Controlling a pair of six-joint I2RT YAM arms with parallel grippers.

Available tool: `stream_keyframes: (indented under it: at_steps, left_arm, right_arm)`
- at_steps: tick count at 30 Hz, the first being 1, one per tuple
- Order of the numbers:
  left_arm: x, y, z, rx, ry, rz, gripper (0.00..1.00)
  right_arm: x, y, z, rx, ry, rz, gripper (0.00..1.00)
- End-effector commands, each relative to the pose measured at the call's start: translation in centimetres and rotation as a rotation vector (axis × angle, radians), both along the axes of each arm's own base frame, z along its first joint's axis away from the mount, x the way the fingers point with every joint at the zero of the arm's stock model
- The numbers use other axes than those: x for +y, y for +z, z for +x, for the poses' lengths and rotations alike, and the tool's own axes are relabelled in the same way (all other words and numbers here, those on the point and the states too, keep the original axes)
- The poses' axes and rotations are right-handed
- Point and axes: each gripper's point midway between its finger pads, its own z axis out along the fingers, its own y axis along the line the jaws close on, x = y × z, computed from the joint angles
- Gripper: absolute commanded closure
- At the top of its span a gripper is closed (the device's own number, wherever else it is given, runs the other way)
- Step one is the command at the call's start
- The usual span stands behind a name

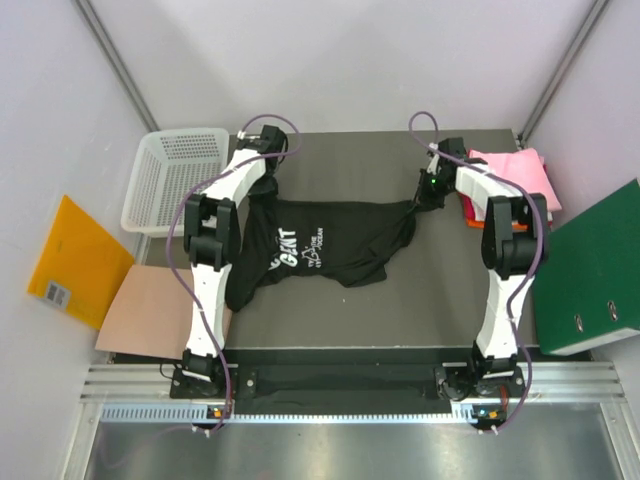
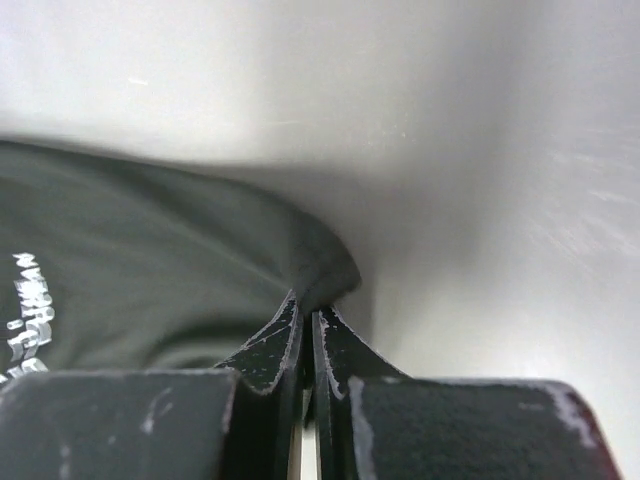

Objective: Fold and stack the t-shirts
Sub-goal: Flatten out the tshirt

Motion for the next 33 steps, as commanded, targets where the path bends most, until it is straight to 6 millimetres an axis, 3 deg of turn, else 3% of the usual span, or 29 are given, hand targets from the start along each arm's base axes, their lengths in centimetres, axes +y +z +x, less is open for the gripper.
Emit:
stream_keyframes:
  at_steps: [1,2,5,6,7,9,10,11,12,13,14,16,20,27,30,31,33]
  left_arm:
    - [1.5,7.0,-0.1,-0.13,0.03,0.034,1.0]
    - [1.5,7.5,-0.7,-0.129,0.025,0.025,1.0]
    - [0.8,6.9,-3.4,-0.051,0.027,-0.033,1.0]
    - [0.4,6.5,-4.4,-0.033,0.052,-0.061,1.0]
    - [0.6,4.9,-6.8,0.058,0.068,-0.059,1.0]
    - [0.0,4.1,-9.4,0.104,0.115,-0.116,1.0]
    - [0.1,2.4,-12.0,0.187,0.132,-0.118,1.0]
    - [0.1,2.6,-13.1,0.202,0.141,-0.132,0.93]
    - [0.3,2.4,-14.3,0.222,0.183,-0.132,0.54]
    - [1.0,2.1,-15.6,0.245,0.209,-0.097,0.23]
    - [1.5,2.7,-16.5,0.252,0.229,-0.078,0.01]
    - [1.6,3.4,-16.5,0.221,0.241,-0.08,0.01]
    - [-1.0,5.8,-13.0,0.048,0.146,-0.226,0.01]
    - [-5.0,9.1,-8.6,-0.11,0.028,-0.325,0.04]
    - [-5.8,9.5,-7.0,-0.127,0.008,-0.347,0.04]
    - [-5.9,8.5,-6.8,-0.1,0.009,-0.337,0.05]
    - [-5.9,8.4,-6.0,-0.096,0.008,-0.32,0.05]
  right_arm:
    - [-3.8,11.2,2.2,-0.291,-0.078,-0.038,1.0]
    - [-4.3,13.0,1.7,-0.329,-0.084,-0.039,1.0]
    - [-5.2,14.0,0.2,-0.335,-0.081,-0.052,1.0]
    - [-6.8,13.7,-0.1,-0.319,-0.109,-0.058,1.0]
    - [-6.9,12.7,-1.1,-0.281,-0.107,-0.058,1.0]
    - [-7.1,11.8,-2.0,-0.253,-0.104,-0.056,1.0]
    - [-7.0,10.7,-2.7,-0.226,-0.102,-0.056,1.0]
    - [-7.1,10.4,-3.0,-0.22,-0.103,-0.056,1.0]
    - [-7.1,10.0,-3.3,-0.21,-0.104,-0.055,1.0]
    - [-7.1,9.4,-3.6,-0.196,-0.103,-0.057,1.0]
    - [-7.1,9.3,-3.6,-0.197,-0.1,-0.058,1.0]
    - [-7.1,9.1,-3.6,-0.198,-0.092,-0.059,1.0]
    - [-6.9,8.5,-3.1,-0.177,-0.075,-0.05,1.0]
    - [-6.5,8.0,-2.8,-0.169,-0.068,-0.027,1.0]
    - [-6.5,7.4,-3.0,-0.155,-0.066,-0.024,1.0]
    - [-6.4,7.2,-3.1,-0.151,-0.066,-0.023,1.0]
    - [-6.4,6.9,-3.2,-0.144,-0.063,-0.021,1.0]
